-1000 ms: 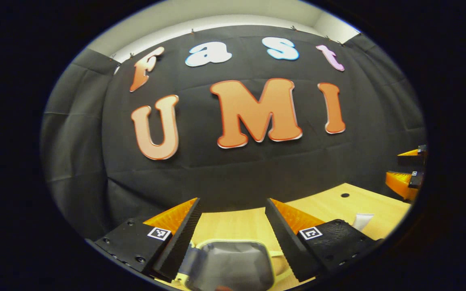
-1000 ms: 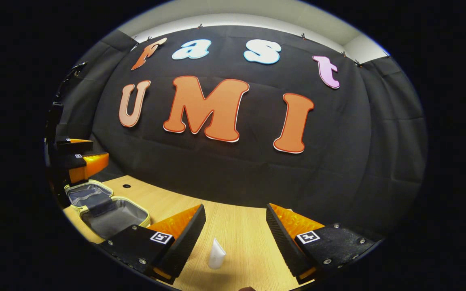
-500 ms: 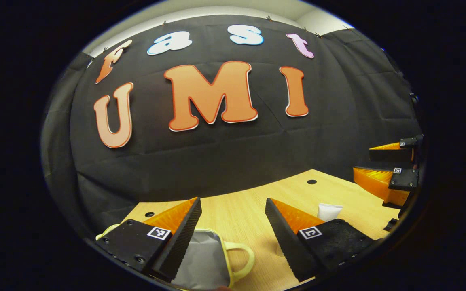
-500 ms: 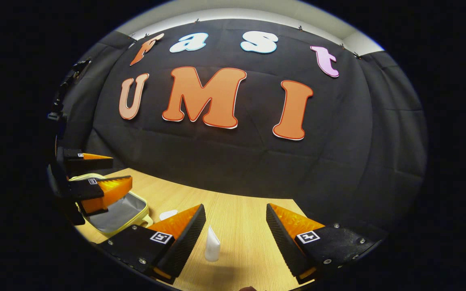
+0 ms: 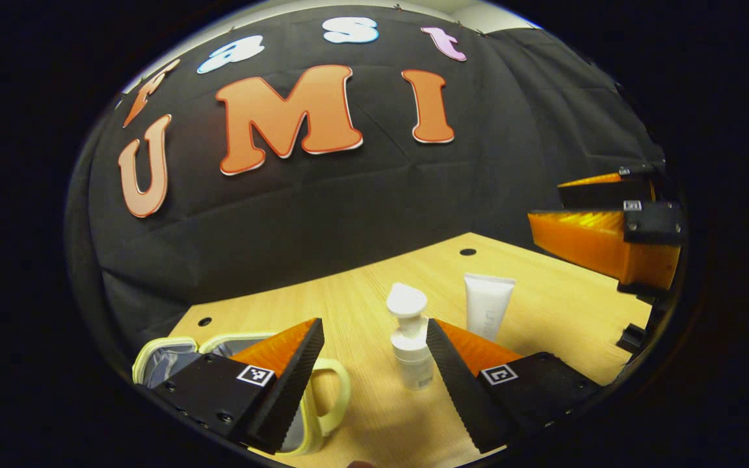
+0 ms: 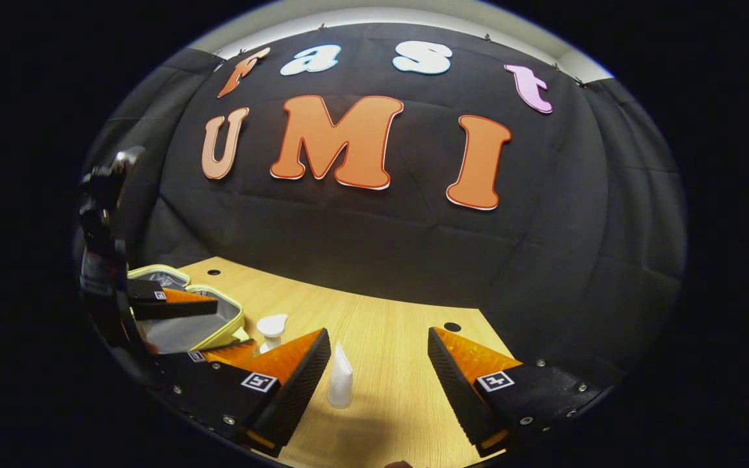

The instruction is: First open the suitcase, pack the skin care products into it, and then close the suitcase.

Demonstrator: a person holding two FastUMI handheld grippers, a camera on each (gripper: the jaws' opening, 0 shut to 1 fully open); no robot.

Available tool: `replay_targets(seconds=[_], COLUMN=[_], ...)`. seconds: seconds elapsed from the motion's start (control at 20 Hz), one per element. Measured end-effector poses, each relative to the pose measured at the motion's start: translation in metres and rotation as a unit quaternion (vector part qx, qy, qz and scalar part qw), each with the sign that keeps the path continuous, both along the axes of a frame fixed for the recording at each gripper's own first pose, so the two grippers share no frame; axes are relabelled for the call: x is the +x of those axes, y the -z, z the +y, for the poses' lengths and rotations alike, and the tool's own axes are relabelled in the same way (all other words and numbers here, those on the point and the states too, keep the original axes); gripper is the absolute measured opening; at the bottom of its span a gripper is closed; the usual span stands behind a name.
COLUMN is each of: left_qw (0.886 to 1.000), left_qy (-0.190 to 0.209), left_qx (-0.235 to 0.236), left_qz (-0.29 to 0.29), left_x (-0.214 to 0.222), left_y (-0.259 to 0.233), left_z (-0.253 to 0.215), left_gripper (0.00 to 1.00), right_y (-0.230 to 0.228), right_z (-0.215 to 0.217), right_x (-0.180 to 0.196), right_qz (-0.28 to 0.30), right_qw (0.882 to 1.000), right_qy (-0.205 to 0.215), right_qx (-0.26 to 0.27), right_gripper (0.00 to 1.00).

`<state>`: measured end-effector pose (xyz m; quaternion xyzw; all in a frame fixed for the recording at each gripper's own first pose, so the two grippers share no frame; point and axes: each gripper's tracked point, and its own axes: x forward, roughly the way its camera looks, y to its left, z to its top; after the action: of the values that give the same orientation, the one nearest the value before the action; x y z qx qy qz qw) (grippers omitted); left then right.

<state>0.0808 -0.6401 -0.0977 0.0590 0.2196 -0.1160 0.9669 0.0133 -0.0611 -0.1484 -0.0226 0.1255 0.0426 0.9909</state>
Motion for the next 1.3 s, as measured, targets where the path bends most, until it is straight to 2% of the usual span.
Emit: replay_targets(seconds=[0.25,0.45,0.65,0.75,0.85,0.95,1.1,1.3], left_qw=[0.999,0.996,0.996,0.995,0.994,0.992,0.992,0.993], left_qy=[0.024,0.024,0.030,0.031,0.038,0.035,0.018,0.004], left_qx=[0.013,-0.011,-0.024,-0.033,-0.044,-0.051,-0.054,-0.054], left_qz=[0.046,0.079,0.085,0.089,0.094,0.108,0.115,0.100], left_x=[0.005,0.017,0.037,0.042,0.043,0.046,0.040,0.039], left_y=[0.065,0.105,0.125,0.130,0.129,0.133,0.122,0.089], left_z=[-0.027,-0.034,-0.043,-0.046,-0.049,-0.049,-0.036,-0.018], left_gripper=[1.00,1.00,1.00,0.96,0.84,0.64,0.60,0.60], right_y=[0.010,0.020,0.031,0.039,0.046,0.054,0.071,0.094], right_z=[-0.007,-0.012,-0.016,-0.017,-0.016,-0.012,-0.004,0.011], right_x=[-0.003,-0.004,-0.001,0.000,0.002,0.005,0.008,0.014], right_qz=[0.015,0.028,0.044,0.053,0.062,0.063,0.079,0.098], right_qw=[1.000,0.999,0.999,0.998,0.998,0.998,0.996,0.994], right_qy=[-0.002,-0.007,-0.008,-0.008,-0.012,-0.020,-0.033,-0.054], right_qx=[-0.011,-0.021,-0.020,-0.022,-0.019,-0.018,-0.015,-0.008], right_gripper=[0.96,0.96,0.96,0.96,0.96,0.96,0.96,0.96])
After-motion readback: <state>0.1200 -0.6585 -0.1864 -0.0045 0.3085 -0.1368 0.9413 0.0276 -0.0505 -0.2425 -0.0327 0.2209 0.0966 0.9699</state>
